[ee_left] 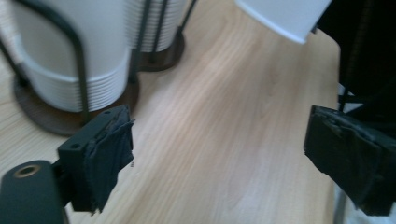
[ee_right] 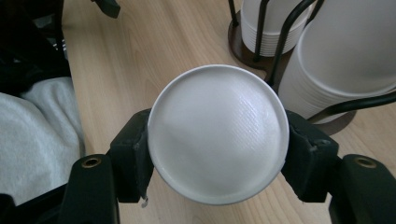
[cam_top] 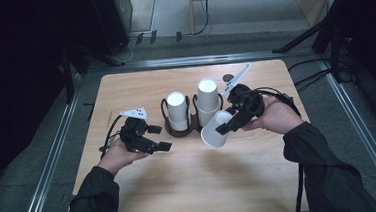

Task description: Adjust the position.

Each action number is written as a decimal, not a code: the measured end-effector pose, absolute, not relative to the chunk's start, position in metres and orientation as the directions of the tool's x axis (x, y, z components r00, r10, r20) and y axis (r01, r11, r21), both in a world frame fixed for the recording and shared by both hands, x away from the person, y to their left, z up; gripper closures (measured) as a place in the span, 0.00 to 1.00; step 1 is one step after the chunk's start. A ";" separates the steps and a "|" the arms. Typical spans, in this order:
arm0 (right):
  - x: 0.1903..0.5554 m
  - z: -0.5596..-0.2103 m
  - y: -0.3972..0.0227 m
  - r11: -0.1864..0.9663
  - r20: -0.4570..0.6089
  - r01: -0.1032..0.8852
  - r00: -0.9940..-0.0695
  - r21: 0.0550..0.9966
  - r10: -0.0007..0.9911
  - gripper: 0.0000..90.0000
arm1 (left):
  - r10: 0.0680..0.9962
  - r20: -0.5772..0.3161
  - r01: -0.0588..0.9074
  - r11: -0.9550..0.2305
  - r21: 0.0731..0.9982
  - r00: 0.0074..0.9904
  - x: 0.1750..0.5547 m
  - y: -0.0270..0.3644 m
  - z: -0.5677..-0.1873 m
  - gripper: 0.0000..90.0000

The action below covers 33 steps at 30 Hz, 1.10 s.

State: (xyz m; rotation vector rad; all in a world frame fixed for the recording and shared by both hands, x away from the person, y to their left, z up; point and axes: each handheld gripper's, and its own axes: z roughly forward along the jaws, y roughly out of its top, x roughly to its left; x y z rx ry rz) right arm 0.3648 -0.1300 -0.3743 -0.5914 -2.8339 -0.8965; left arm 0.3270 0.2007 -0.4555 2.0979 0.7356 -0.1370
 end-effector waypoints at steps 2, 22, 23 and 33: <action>0.364 -0.378 -0.130 0.748 0.229 0.398 -0.917 0.531 0.326 0.38 | 0.439 -0.360 0.547 -0.441 0.712 0.823 0.326 0.197 -0.456 0.08; 0.352 -0.410 -0.125 0.682 0.301 0.413 -0.910 0.604 0.284 0.38 | 0.277 -0.377 0.468 -0.500 0.729 0.884 0.328 0.153 -0.463 0.08; 0.350 -0.411 -0.125 0.677 0.302 0.413 -0.910 0.609 0.284 0.38 | 0.274 -0.375 0.464 -0.502 0.730 0.886 0.329 0.152 -0.464 0.08; 0.344 -0.425 -0.125 0.645 0.341 0.426 -0.903 0.634 0.261 0.38 | 0.225 -0.379 0.439 -0.514 0.737 0.898 0.331 0.141 -0.468 0.08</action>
